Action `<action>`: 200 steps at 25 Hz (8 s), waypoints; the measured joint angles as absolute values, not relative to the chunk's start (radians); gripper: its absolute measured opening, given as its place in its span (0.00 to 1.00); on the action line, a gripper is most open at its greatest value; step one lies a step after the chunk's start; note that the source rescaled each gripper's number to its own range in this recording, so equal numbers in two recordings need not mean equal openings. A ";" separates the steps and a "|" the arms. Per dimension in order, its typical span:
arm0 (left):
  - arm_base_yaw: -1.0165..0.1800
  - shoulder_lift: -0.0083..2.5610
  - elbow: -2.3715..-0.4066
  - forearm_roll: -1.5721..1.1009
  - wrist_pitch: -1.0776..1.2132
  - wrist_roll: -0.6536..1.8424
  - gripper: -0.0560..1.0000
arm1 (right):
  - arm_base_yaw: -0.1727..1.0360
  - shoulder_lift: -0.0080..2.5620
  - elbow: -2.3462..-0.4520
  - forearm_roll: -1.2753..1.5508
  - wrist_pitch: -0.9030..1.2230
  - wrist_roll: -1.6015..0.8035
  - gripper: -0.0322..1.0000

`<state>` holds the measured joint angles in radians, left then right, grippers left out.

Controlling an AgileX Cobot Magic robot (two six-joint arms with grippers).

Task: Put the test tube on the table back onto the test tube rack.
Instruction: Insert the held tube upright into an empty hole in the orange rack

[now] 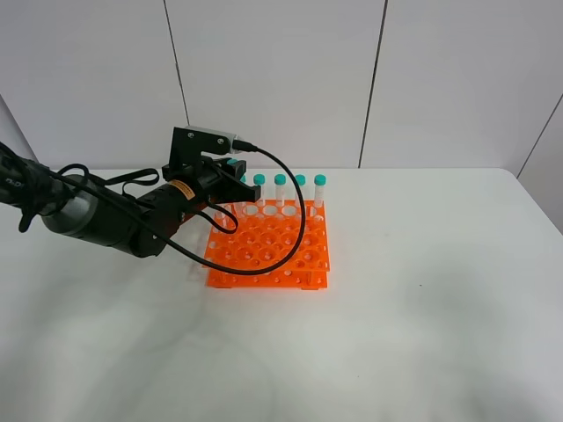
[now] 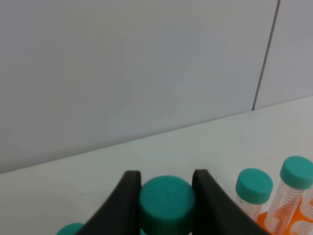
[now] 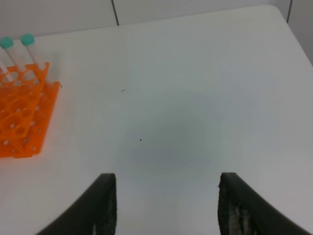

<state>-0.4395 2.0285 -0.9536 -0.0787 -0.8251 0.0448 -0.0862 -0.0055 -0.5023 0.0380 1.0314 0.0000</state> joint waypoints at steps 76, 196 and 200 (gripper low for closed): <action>-0.444 2.118 -0.921 -0.066 -0.901 0.000 0.05 | -0.086 -0.006 -0.502 0.038 1.031 0.000 0.56; -0.448 2.059 -0.921 -0.063 -0.936 0.042 0.23 | -0.086 -0.006 -0.502 0.038 1.031 0.000 0.56; -0.439 2.025 -0.920 -0.059 -0.918 0.078 0.23 | -0.086 -0.006 -0.502 0.038 1.031 0.000 0.56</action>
